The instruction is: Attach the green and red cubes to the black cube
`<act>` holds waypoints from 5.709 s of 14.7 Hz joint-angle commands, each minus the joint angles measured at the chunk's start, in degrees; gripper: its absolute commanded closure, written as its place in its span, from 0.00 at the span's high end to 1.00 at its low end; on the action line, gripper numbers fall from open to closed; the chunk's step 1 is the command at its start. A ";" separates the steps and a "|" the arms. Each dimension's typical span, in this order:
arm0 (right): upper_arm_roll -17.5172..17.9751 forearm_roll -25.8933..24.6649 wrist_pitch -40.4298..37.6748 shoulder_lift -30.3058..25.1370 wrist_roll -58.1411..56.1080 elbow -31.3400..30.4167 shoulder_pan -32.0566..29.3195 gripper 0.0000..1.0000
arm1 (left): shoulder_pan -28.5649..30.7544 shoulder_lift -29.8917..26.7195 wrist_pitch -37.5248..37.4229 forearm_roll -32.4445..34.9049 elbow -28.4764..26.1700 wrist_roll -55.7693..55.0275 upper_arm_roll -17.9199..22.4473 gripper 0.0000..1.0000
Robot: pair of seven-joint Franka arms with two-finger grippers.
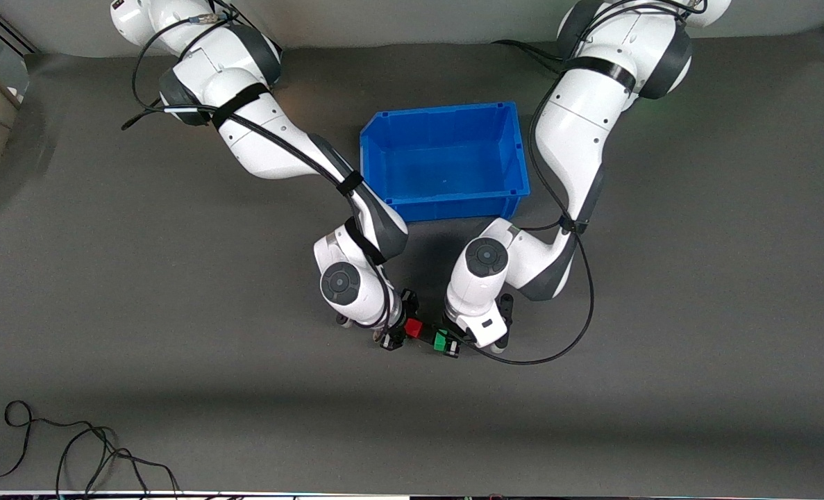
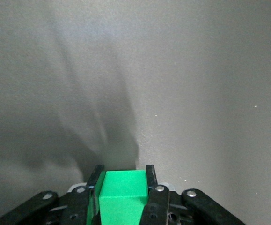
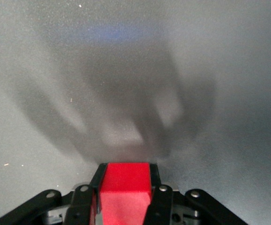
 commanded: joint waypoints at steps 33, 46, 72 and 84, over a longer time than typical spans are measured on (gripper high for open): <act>-0.25 3.35 -40.04 -27.95 -41.87 2.38 -7.53 1.00 | 22.63 -30.46 -31.72 -4.59 -13.03 58.78 0.29 1.00; -1.39 -18.42 -63.38 -41.33 -131.35 -1.23 -21.26 1.00 | 30.99 -57.61 -40.77 2.44 -36.58 99.08 1.17 1.00; -2.98 -15.63 -40.90 -62.75 -140.28 -33.71 -27.94 1.00 | 32.13 -52.55 -53.87 -2.39 -16.22 111.57 1.17 1.00; -1.66 -14.05 -42.97 -66.99 -139.40 -35.06 -30.93 1.00 | 32.31 -52.20 -53.95 -2.30 -16.31 111.83 1.26 1.00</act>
